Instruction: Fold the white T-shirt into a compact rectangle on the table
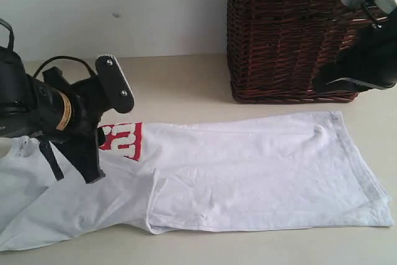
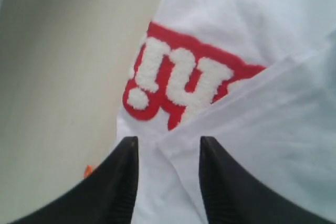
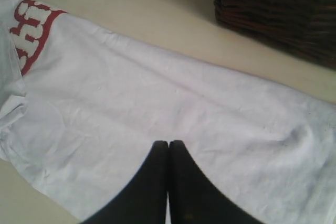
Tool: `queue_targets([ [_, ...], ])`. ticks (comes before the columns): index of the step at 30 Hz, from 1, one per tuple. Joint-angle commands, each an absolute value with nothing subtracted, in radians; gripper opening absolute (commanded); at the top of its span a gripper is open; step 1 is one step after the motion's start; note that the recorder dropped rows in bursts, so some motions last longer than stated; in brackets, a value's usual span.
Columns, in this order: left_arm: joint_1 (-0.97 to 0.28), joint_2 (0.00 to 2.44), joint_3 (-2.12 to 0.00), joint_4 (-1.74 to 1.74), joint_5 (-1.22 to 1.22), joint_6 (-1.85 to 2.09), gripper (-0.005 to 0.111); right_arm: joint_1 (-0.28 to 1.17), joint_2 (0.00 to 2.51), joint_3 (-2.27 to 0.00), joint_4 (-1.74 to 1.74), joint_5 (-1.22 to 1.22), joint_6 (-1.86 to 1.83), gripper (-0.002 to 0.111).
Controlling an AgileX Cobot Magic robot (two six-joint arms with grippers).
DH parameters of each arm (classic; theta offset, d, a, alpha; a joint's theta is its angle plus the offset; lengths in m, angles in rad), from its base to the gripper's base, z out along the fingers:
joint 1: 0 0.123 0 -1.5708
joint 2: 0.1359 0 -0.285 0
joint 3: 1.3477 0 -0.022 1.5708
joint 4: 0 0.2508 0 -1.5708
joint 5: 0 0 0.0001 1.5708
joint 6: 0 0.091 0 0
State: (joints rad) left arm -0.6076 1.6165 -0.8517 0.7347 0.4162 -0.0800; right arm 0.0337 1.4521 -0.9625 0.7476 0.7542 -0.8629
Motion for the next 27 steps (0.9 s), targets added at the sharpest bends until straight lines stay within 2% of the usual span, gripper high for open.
queue_targets([
  [1, -0.558, 1.599, -0.939, 0.653, 0.670, -0.360, 0.037, 0.036, 1.444, -0.959, 0.753, 0.748, -0.866, 0.000],
  [4, -0.435, 1.599, -0.981, 0.463, 0.816, -0.301, 0.037, 0.036, 1.444, -0.959, 0.753, 0.757, -0.863, 0.000],
  [7, -0.278, 1.599, -0.973, 0.231, 0.836, -0.175, 0.037, 0.036, 1.444, -0.959, 0.774, 0.767, -0.861, 0.000],
  [10, -0.133, 1.601, -0.931, 0.079, 0.797, -0.063, 0.048, 0.036, 1.444, -0.959, 0.796, 0.778, -0.862, 0.000],
  [13, -0.007, 1.609, -0.904, 0.079, 0.762, -0.058, 0.060, 0.036, 1.444, -0.959, 0.816, 0.774, -0.873, 0.000],
  [15, 0.054, 1.629, -0.900, 0.052, 0.755, -0.058, 0.061, 0.036, 1.444, -0.959, 0.816, 0.768, -0.873, 0.000],
  [22, 0.119, 1.757, -0.900, -0.178, 0.725, 0.142, 0.061, 0.036, 1.444, -0.959, 0.857, 0.778, -0.896, 0.000],
  [27, 0.120, 1.819, -0.953, -0.173, 0.756, 0.154, 0.061, 0.036, 1.444, -0.959, 0.858, 0.794, -0.899, 0.000],
])
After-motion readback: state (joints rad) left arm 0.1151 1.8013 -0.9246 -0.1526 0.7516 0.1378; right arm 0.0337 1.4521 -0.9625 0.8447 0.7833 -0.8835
